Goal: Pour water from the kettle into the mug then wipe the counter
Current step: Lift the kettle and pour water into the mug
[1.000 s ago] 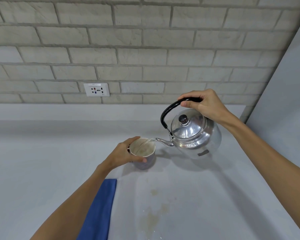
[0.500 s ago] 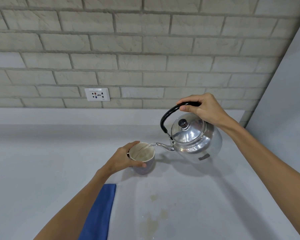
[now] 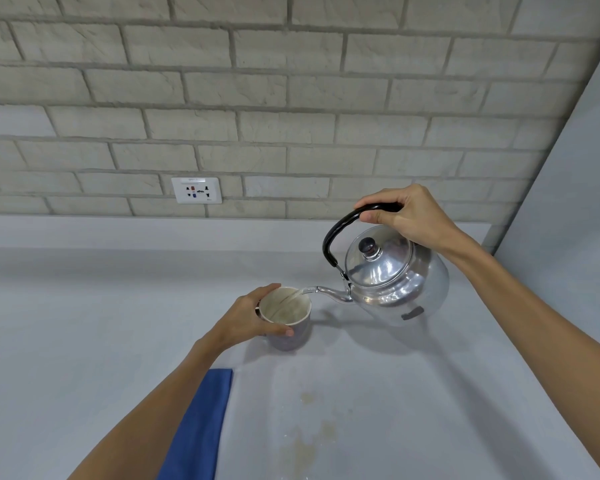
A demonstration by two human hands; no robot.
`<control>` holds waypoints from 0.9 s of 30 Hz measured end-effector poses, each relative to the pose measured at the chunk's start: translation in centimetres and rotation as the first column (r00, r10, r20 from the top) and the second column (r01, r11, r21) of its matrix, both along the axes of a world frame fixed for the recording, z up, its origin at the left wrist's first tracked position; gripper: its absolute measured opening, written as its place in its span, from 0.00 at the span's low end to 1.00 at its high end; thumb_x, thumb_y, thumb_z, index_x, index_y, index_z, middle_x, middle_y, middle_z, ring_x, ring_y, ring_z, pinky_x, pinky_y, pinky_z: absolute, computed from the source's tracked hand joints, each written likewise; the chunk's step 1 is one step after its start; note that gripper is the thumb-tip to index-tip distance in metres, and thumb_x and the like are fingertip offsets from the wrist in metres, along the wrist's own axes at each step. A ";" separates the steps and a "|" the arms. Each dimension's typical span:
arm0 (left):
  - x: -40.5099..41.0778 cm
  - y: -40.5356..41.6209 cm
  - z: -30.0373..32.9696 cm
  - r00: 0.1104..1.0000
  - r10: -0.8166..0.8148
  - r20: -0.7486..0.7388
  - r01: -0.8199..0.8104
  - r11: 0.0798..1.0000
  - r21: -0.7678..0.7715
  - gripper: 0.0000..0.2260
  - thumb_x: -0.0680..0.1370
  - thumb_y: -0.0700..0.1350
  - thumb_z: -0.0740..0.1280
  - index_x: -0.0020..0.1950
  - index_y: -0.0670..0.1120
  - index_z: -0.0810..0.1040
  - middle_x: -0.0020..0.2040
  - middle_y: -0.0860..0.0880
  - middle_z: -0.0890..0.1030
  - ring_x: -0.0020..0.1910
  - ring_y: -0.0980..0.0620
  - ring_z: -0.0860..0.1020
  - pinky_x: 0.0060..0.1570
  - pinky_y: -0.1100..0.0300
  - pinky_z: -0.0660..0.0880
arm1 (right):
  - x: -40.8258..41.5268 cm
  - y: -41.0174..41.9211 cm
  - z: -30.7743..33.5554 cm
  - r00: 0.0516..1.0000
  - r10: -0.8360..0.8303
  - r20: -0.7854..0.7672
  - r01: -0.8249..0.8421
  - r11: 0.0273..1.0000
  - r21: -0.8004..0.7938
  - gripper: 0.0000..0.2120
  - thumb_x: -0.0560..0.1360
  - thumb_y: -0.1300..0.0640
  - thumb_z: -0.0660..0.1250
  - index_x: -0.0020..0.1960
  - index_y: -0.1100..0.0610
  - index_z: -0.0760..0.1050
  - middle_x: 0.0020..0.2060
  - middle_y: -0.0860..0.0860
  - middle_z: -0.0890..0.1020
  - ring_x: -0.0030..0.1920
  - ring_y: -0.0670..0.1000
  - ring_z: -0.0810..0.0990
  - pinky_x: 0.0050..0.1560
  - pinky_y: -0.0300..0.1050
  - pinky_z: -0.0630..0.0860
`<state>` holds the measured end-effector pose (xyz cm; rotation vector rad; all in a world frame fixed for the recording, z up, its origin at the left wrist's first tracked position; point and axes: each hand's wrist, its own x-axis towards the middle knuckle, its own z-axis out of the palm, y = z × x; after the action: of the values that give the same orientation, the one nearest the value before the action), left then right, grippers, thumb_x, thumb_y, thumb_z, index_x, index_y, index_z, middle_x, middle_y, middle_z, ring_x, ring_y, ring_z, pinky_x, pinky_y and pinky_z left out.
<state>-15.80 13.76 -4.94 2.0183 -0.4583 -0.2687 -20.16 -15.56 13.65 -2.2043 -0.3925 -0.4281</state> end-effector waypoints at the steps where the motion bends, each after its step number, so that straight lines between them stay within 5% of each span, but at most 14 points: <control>1: 0.0 0.0 0.0 1.000 0.000 -0.001 0.000 1.000 -0.002 0.45 0.52 0.60 0.82 0.67 0.61 0.68 0.60 0.59 0.75 0.58 0.56 0.76 0.43 0.68 0.78 | 0.0 0.0 0.1 1.000 0.000 -0.002 0.000 1.000 0.000 0.10 0.70 0.60 0.74 0.49 0.49 0.83 0.44 0.42 0.85 0.46 0.37 0.82 0.51 0.29 0.74; 9: 0.2 0.1 -0.3 1.000 0.006 0.018 -0.007 1.000 0.029 0.45 0.51 0.62 0.81 0.66 0.62 0.68 0.59 0.61 0.75 0.57 0.58 0.76 0.54 0.60 0.78 | -0.1 0.1 0.6 1.000 -0.004 0.000 0.004 1.000 -0.011 0.09 0.70 0.60 0.74 0.49 0.51 0.84 0.45 0.46 0.85 0.46 0.37 0.82 0.51 0.29 0.74; 13: 0.2 0.1 -0.3 1.000 0.000 0.023 0.000 1.000 0.029 0.45 0.51 0.62 0.81 0.66 0.62 0.68 0.59 0.61 0.75 0.57 0.58 0.76 0.51 0.63 0.77 | -0.2 0.1 0.9 1.000 -0.008 -0.001 0.008 0.999 -0.037 0.09 0.70 0.59 0.75 0.49 0.50 0.84 0.46 0.44 0.85 0.49 0.41 0.82 0.53 0.33 0.75; 21: 0.0 0.1 -0.1 1.000 0.003 0.023 -0.003 1.000 0.023 0.45 0.51 0.61 0.81 0.66 0.62 0.68 0.59 0.62 0.75 0.56 0.60 0.76 0.44 0.70 0.76 | -0.2 0.4 1.6 1.000 0.002 -0.007 -0.002 0.998 -0.060 0.11 0.70 0.60 0.74 0.49 0.48 0.83 0.45 0.42 0.85 0.48 0.37 0.81 0.53 0.27 0.73; 27: 0.0 0.1 -0.1 1.000 0.006 0.022 -0.006 1.000 0.026 0.45 0.51 0.61 0.81 0.66 0.61 0.69 0.59 0.62 0.75 0.56 0.60 0.76 0.50 0.63 0.79 | -0.4 0.6 2.1 1.000 0.006 0.004 -0.006 0.996 -0.095 0.09 0.70 0.61 0.74 0.50 0.54 0.84 0.46 0.48 0.86 0.49 0.42 0.82 0.55 0.33 0.74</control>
<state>-15.78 13.86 -5.05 2.0498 -0.4647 -0.2497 -20.60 -14.95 15.71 -2.2936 -0.4294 -0.4183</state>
